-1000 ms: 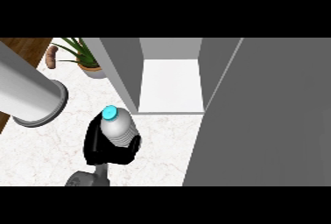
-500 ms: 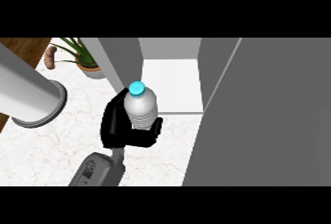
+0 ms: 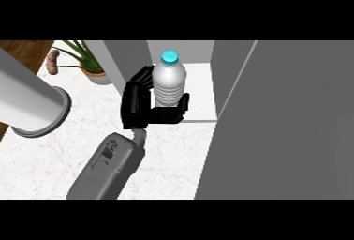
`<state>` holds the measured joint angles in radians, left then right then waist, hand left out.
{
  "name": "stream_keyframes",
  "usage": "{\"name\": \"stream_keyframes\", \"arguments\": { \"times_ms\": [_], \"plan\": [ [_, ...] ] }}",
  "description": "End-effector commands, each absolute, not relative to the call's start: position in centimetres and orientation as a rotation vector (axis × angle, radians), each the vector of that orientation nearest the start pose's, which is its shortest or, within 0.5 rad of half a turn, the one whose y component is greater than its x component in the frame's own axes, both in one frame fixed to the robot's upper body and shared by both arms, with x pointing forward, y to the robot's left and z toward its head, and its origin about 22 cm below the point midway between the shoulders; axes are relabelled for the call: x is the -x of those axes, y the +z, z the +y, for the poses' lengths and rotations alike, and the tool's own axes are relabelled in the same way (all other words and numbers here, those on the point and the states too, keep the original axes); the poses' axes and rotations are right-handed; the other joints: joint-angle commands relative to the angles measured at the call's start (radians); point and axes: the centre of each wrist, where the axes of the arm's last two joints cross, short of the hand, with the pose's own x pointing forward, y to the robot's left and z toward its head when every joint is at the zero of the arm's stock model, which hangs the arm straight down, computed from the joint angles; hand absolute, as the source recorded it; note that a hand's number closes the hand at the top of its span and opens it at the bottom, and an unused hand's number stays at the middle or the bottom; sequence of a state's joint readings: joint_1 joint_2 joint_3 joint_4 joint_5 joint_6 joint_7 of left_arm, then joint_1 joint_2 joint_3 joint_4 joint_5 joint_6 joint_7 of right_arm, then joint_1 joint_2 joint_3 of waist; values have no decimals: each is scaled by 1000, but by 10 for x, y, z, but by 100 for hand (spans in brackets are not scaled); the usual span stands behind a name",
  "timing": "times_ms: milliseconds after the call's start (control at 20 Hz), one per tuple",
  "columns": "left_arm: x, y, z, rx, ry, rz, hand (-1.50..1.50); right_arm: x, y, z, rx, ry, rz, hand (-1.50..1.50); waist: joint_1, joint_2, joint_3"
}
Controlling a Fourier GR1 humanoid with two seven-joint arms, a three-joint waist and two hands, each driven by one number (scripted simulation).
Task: Pick up the bottled water, place it into the cabinet and close the cabinet
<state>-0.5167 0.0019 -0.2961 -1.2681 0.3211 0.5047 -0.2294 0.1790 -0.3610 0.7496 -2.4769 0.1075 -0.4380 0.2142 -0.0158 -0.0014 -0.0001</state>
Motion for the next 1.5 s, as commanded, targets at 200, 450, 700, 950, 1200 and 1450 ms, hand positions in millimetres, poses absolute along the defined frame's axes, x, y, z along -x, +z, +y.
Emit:
{"name": "stream_keyframes", "arguments": {
  "times_ms": [200,450,700,950,1200,1450],
  "plan": [
    [-369,58,95,54,91,-1816,150,-83,180,-176,-280,209,-1988,-150,-4,3,0],
    [-397,63,96,-62,53,-1778,150,-90,173,-165,-303,191,-1983,-150,-8,6,0],
    [-404,65,77,-168,51,-1792,150,-87,173,-161,-335,213,-1993,-150,-24,6,0],
    [-420,49,101,-268,28,-1763,150,-80,172,-168,-334,214,-1979,-150,-29,9,0],
    [-424,45,89,-389,-39,-1732,150,-79,180,-170,-334,210,-1984,-150,-33,11,0],
    [-426,33,99,-422,-28,-1703,150,-85,181,-167,-354,214,-1991,-150,-39,20,-2]
  ]
}}
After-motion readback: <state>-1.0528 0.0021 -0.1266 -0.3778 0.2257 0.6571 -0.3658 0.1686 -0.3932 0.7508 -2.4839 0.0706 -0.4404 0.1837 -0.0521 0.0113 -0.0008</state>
